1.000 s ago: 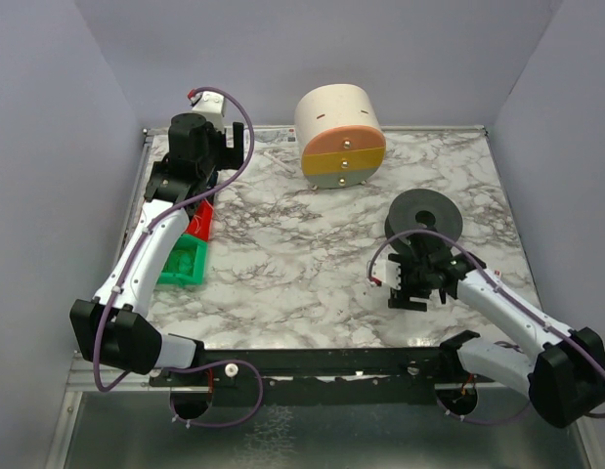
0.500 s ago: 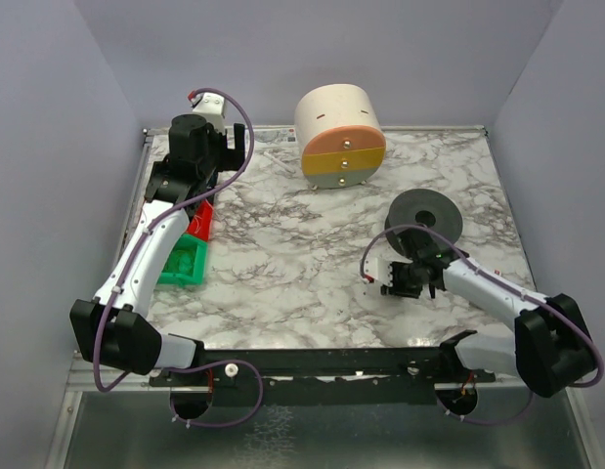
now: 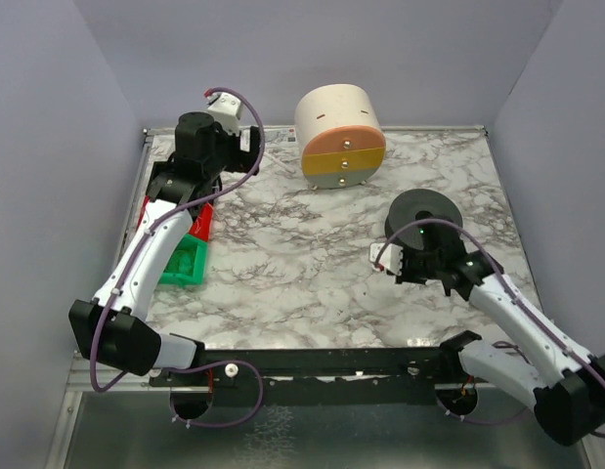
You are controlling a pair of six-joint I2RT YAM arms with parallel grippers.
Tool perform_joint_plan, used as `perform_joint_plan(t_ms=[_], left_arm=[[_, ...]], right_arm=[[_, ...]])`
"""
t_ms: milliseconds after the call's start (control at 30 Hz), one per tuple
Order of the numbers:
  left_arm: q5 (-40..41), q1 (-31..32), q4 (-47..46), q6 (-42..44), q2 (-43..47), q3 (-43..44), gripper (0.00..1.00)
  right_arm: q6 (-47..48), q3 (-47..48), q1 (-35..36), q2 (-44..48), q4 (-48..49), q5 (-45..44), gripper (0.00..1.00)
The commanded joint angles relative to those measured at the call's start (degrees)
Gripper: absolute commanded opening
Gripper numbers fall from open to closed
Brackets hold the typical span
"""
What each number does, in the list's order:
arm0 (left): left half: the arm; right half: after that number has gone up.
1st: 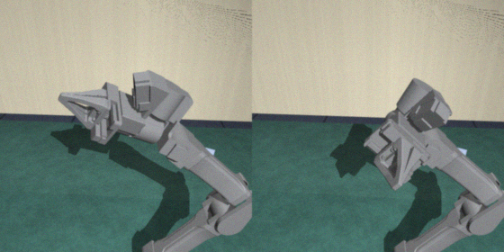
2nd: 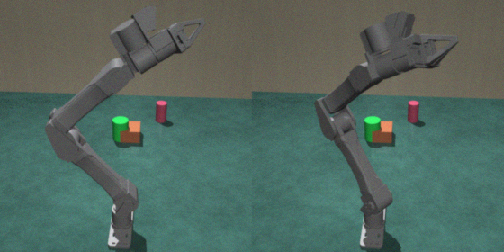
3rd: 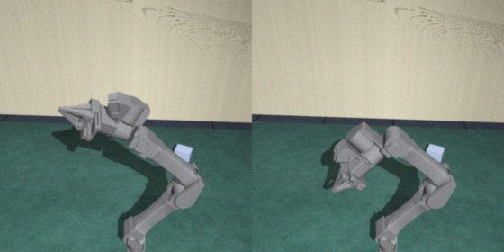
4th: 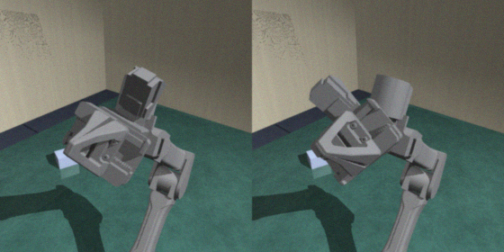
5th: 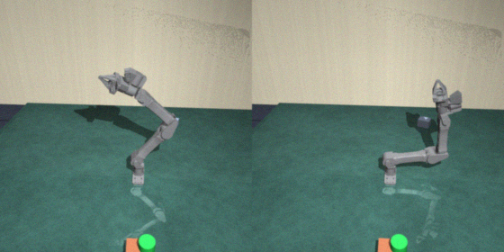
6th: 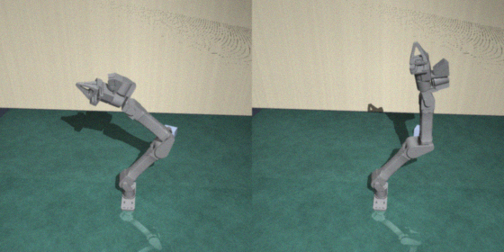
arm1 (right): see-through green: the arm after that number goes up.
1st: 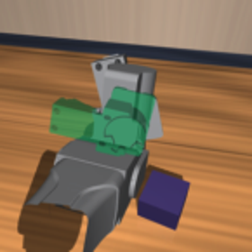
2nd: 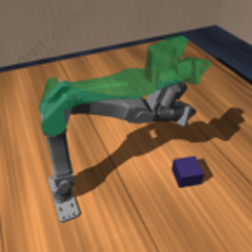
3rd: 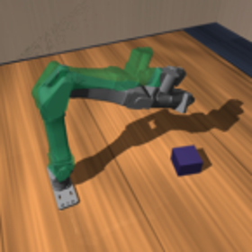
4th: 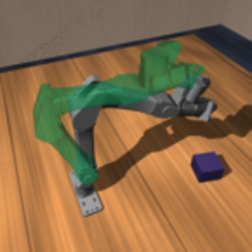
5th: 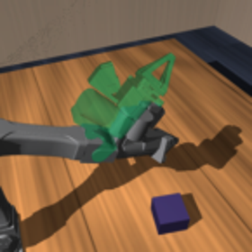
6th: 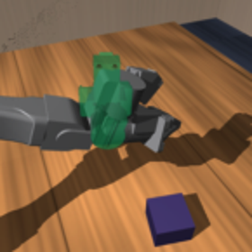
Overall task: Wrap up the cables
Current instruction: Adjust the cable at the center of the board.
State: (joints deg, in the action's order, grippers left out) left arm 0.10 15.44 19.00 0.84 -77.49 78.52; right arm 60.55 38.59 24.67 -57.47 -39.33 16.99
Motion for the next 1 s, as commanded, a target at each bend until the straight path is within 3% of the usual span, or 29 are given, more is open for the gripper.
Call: perform_joint_plan(t_ms=[0,200,433,733,967], left_arm=[[-14.76,3.89,1.95,6.96,0.11,4.36,0.99],[-37.67,8.46,4.38,8.98,0.52,5.72,0.99],[-49.59,15.18,5.26,6.92,-1.55,4.61,0.99],[-46.22,22.39,16.46,20.34,-3.89,4.36,0.99],[-45.19,27.36,19.49,23.87,-6.67,4.91,0.99]], right_arm=[[-5.15,6.05,-0.16,8.31,-4.01,8.93,0.01],[-15.72,11.1,-0.23,11.01,0.51,18.21,0.01],[-20.56,14.34,-1.62,7.2,2.32,27.66,0.01],[-22.42,17.61,-3.12,3.92,1.31,34.69,0.01],[-21.91,19.95,-3.26,0.16,-0.79,38.59,0.01]])
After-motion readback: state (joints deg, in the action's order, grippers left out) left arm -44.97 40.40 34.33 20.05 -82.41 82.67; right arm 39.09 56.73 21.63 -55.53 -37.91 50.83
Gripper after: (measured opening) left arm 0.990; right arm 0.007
